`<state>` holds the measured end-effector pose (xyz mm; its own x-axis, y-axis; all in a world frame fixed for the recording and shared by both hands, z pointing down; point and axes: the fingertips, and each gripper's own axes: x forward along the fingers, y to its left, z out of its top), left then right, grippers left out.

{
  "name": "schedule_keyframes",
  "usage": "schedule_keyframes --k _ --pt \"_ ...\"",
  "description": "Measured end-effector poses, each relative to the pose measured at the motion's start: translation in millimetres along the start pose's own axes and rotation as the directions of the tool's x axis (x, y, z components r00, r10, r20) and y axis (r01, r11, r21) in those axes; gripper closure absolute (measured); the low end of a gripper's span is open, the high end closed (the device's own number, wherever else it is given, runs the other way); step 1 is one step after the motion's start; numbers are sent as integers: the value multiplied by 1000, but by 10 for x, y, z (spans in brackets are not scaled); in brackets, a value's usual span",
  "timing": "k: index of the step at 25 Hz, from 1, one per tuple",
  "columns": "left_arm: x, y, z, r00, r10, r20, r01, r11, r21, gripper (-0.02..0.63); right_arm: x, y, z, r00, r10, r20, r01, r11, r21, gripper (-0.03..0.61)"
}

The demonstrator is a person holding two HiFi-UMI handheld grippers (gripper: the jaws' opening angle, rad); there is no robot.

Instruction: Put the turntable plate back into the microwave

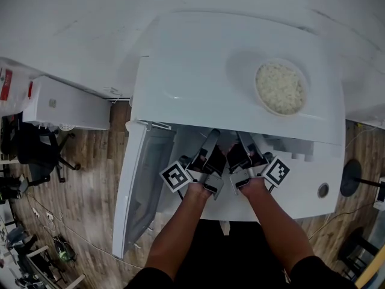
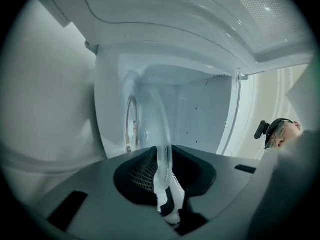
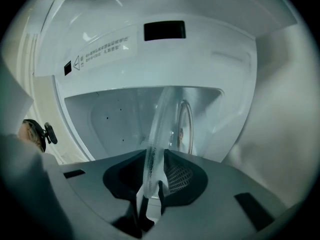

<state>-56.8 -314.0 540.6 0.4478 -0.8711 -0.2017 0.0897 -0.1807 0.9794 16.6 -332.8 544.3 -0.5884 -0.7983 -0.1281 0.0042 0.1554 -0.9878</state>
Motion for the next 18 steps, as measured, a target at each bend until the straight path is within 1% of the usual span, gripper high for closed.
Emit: schedule_keyframes --k 4,8,12,13,14,16,18 --pt "38 -6 12 1000 -16 14 16 1000 -20 520 -80 29 -58 999 -13 -41 11 999 -36 476" --pt "93 47 26 999 -5 32 6 1000 -30 520 -106 26 -78 999 -15 -37 15 1000 -9 476" --pt "133 94 23 1000 12 29 -11 999 -30 520 -131 -40 -67 999 -34 -27 34 999 20 474" --pt "133 104 21 999 18 28 -17 999 -30 520 -131 -61 -65 999 -40 -25 40 999 32 495" --pt "132 116 19 999 26 24 -25 999 -29 522 -131 -81 -63 999 -46 -22 47 998 45 494" --pt "129 144 10 999 49 5 -49 999 -9 525 -135 -115 -63 998 -58 -14 59 995 75 502" --pt "128 165 -1 996 84 -21 -83 996 29 525 -138 -146 -58 998 -67 -1 67 992 103 506"
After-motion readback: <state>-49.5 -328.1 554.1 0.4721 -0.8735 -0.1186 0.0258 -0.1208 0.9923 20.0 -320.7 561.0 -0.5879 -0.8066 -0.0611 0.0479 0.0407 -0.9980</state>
